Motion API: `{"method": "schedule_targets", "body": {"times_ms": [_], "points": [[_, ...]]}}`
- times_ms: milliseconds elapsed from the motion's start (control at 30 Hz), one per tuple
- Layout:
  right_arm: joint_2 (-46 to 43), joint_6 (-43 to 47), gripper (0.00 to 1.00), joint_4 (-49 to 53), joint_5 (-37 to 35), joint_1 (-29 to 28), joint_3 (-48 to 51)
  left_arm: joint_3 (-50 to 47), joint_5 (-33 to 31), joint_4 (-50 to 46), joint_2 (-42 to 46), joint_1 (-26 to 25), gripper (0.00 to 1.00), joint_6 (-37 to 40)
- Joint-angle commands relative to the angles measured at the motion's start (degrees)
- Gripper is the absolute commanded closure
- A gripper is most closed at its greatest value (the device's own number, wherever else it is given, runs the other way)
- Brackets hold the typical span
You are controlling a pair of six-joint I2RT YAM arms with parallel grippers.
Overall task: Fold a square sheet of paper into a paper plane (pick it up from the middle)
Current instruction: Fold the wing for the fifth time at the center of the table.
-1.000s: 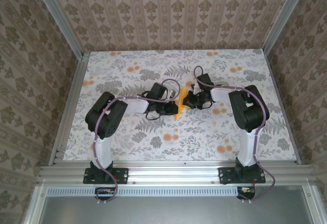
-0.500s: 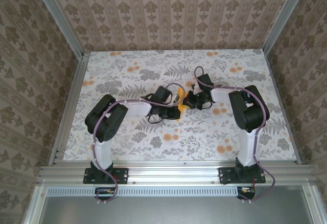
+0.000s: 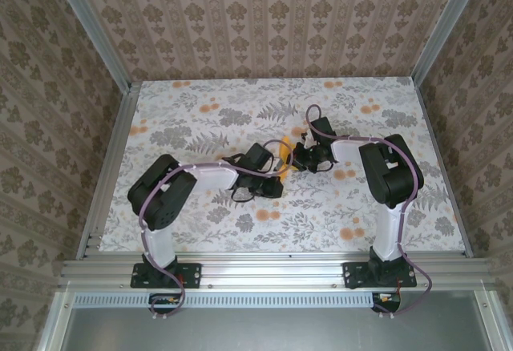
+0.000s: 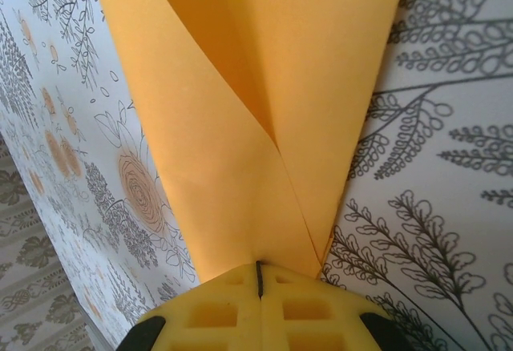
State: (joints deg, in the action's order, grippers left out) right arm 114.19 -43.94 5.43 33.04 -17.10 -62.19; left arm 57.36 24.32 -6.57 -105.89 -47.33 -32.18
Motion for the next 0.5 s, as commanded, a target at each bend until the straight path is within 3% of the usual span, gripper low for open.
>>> {"method": "schedule_targets", "body": {"times_ms": [0, 233, 467], "points": [[6.6, -1.2, 1.00, 8.1, -13.8, 0.0, 4.7, -0.1, 0.4, -1.4, 4.5, 1.5, 0.87, -2.1], [6.0, -1.0, 1.00, 6.7, -12.0, -0.1, 4.5, 1.3, -3.8, 4.0, 4.8, 4.5, 0.78, -6.4], [6.0, -1.0, 0.98, 6.3, -11.1, -0.1, 4.2, 4.6, -0.3, 6.2, -1.6, 4.8, 0.78, -7.6]]}}
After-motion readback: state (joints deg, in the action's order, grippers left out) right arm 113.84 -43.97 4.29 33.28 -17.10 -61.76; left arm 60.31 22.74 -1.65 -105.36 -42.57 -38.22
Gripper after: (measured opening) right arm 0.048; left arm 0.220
